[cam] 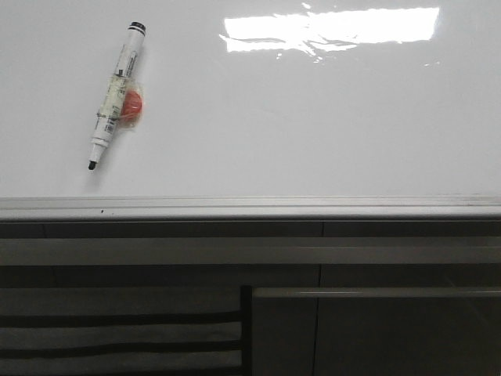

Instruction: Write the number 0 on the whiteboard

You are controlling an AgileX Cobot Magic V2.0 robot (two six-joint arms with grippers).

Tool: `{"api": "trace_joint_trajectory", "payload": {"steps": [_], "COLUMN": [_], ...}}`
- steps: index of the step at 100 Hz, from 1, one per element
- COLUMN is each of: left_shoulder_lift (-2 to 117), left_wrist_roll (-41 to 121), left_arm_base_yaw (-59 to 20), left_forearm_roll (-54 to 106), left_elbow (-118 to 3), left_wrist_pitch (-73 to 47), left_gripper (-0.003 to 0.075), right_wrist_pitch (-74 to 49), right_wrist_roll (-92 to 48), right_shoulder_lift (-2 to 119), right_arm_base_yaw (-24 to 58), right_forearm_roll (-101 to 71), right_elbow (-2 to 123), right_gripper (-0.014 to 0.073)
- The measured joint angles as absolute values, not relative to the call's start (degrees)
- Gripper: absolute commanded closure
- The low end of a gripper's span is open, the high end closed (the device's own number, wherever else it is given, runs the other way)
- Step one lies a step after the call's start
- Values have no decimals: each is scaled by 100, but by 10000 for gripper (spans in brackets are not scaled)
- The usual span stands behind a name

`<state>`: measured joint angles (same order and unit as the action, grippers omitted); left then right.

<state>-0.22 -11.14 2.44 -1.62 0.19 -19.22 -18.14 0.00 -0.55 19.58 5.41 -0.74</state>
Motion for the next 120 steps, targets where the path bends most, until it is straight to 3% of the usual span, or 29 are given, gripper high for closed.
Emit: {"api": "trace_joint_trajectory", "payload": {"steps": [120], "left_shoulder_lift": [-22], "left_wrist_roll": [-1114], "left_arm_base_yaw": [244], "left_forearm_roll": [-403], "left_elbow": [19], "left_wrist_pitch": [-1898], "left_gripper": [740], "right_wrist_pitch": [-1571], "right_wrist_roll": [0], "right_shoulder_lift": [-55], "right_arm_base_yaw": [1958], "right_forearm_roll": [683], "right_elbow": [-74], "right_gripper": [631]}}
